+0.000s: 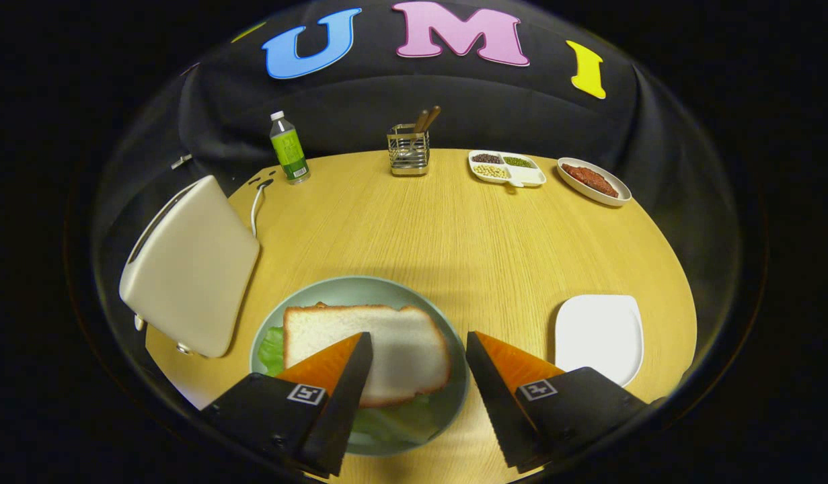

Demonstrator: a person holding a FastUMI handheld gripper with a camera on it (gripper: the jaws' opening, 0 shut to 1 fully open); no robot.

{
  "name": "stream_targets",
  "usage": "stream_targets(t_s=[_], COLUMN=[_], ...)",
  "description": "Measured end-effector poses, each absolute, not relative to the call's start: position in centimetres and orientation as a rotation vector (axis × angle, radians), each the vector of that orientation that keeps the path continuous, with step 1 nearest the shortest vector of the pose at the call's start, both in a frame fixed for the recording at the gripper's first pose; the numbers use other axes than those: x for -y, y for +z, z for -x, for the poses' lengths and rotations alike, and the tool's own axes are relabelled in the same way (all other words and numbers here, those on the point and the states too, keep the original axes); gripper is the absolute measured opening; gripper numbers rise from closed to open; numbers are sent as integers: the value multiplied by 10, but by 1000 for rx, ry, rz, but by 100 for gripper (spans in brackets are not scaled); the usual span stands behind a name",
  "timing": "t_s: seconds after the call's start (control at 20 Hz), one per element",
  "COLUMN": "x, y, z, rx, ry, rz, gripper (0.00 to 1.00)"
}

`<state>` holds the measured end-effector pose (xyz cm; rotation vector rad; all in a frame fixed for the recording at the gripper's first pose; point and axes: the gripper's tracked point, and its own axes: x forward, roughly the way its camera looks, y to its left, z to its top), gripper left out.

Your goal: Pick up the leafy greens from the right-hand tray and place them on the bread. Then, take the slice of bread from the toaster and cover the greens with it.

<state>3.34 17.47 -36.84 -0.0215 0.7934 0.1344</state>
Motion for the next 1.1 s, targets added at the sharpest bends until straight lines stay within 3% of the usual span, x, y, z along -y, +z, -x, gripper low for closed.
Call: stream_targets(t_s=[0.05,0.1,0.5,0.85,1.1], x=[-172,-169,-135,-96,-62], y=[-364,-361,-258,-87,-17], z=[-35,-34,-33,-43,-35], rx=[-778,-770,-575,-251,-112], ry=[134,133,111,75,37], rz=[31,40,83,127,81], gripper=[97,100,98,98,98])
